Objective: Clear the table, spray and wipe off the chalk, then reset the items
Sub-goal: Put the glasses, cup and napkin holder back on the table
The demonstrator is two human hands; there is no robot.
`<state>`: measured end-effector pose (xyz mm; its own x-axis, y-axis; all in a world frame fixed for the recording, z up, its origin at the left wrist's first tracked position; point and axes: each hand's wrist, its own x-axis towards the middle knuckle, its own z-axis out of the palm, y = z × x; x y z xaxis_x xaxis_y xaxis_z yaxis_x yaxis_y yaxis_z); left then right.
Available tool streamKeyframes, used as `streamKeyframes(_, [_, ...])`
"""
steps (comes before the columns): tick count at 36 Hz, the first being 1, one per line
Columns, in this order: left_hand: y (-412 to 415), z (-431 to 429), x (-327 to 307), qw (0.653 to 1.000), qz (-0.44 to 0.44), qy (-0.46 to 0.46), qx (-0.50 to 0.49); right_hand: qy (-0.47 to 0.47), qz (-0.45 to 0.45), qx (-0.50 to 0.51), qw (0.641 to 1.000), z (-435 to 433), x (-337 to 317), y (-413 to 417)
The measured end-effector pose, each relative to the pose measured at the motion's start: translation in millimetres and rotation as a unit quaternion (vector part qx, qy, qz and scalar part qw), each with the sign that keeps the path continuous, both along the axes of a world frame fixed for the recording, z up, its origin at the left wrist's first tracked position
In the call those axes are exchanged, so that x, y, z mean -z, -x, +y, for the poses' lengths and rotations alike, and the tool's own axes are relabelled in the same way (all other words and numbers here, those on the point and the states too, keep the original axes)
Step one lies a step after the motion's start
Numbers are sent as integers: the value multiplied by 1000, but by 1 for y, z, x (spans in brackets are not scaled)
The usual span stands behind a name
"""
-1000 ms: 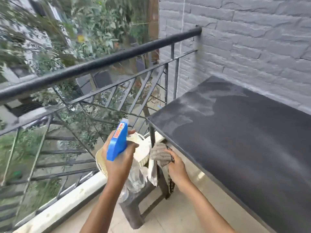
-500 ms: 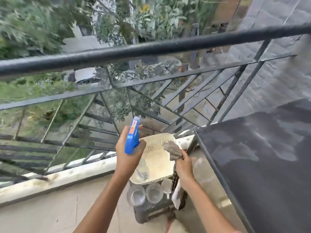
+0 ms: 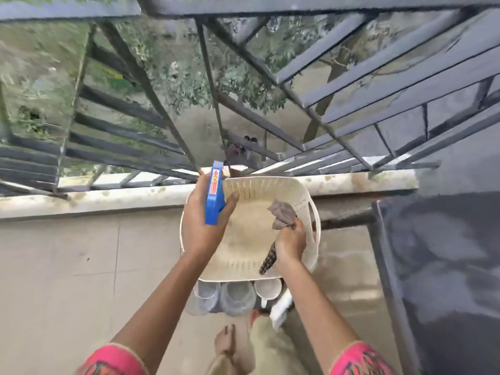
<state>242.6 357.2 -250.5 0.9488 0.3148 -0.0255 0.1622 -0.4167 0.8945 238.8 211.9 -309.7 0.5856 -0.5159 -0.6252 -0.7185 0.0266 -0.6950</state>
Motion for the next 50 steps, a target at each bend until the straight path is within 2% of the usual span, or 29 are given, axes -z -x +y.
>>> streamKeyframes(5, [-7, 3, 13, 1000, -2, -22, 5, -15, -40, 37, 998, 10, 25, -11])
streamKeyframes(7, [-9, 5, 18, 1000, -6, -19, 6, -8, -29, -27, 999, 16, 38, -16])
streamKeyframes(9, [-11, 6, 22, 1000, -7, -14, 1, 2, 25, -135, 990, 23, 55, -18])
streamKeyframes(14, [-11, 7, 26, 999, -1, -33, 5, -24, 127, -328, 936, 30, 77, -18])
streamKeyframes(17, [-9, 5, 25, 999, 13, -47, 21, 13, 163, -393, 905, 27, 80, -14])
streamKeyframes(21, [-1, 0, 21, 998, 22, -42, 38, 18, 148, -404, 903, 24, 76, -9])
streamKeyframes(26, [11, 3, 19, 998, 48, -41, 25, 51, 23, -371, 927, 17, 50, -4])
streamKeyframes(29, [18, 9, 21, 997, 66, -23, 14, 101, -83, -364, 922, 13, 24, 11])
streamKeyframes(31, [24, 12, 22, 997, 73, 0, 13, 146, -178, -355, 906, 11, 6, 26])
streamKeyframes(34, [41, 16, 21, 996, 74, 39, 7, 233, -309, -342, 856, 11, -15, 62])
streamKeyframes(37, [67, 19, 19, 996, 72, 58, -15, 283, -364, -352, 814, 11, -17, 106])
streamKeyframes(39, [87, 20, 22, 995, 69, 56, -37, 288, -367, -375, 801, 9, -11, 131])
streamKeyframes(42, [126, 23, 34, 991, 111, 50, -63, 306, -351, -419, 780, 8, 6, 164])
streamKeyframes(50, [186, 40, 75, 973, 230, 21, 14, 360, -164, -497, 773, 7, 36, 178])
